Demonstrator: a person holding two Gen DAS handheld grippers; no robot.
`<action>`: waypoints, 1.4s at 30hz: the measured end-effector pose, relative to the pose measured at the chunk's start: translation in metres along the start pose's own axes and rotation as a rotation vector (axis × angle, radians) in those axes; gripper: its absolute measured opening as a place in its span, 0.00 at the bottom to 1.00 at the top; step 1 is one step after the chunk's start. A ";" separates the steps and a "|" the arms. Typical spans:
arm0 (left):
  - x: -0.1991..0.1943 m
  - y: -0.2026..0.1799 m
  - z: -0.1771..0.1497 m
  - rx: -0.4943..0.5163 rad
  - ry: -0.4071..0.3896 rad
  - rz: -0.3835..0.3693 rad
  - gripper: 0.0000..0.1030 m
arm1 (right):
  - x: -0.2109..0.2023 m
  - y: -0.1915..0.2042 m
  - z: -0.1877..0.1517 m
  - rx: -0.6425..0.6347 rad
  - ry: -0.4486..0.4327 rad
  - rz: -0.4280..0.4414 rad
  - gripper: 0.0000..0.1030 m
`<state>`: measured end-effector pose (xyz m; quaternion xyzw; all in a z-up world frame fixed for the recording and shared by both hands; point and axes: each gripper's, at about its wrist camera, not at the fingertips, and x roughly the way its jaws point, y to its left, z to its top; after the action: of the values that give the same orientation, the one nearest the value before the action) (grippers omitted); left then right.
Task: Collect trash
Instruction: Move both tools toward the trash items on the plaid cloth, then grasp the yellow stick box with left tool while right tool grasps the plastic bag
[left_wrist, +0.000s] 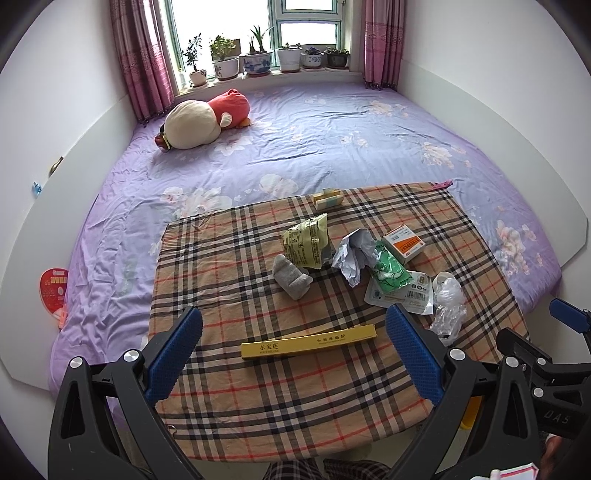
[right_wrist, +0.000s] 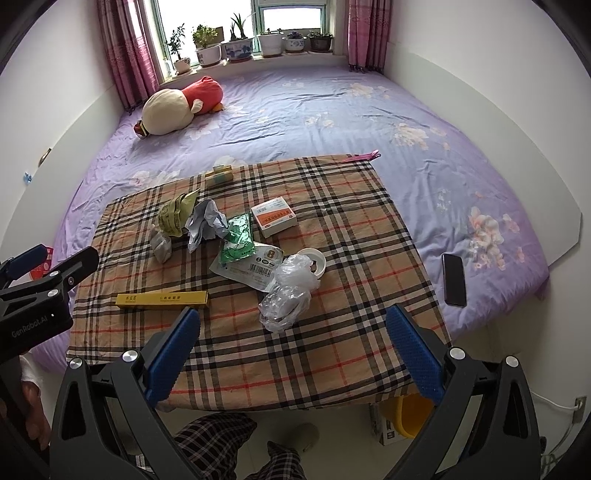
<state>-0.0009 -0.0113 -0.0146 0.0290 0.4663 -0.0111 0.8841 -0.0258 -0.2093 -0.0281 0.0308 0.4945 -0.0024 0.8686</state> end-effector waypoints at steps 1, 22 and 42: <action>0.000 0.000 0.000 0.000 0.000 0.000 0.96 | 0.000 0.000 0.000 0.001 -0.001 0.000 0.97; 0.014 -0.003 -0.007 0.003 0.053 -0.002 0.96 | 0.010 -0.002 -0.006 0.012 0.031 0.003 0.97; 0.082 0.024 -0.053 0.038 0.186 -0.064 0.96 | 0.096 -0.018 -0.010 0.138 0.183 0.053 0.89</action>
<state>0.0030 0.0161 -0.1107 0.0318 0.5470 -0.0455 0.8353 0.0141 -0.2237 -0.1165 0.1035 0.5693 -0.0105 0.8155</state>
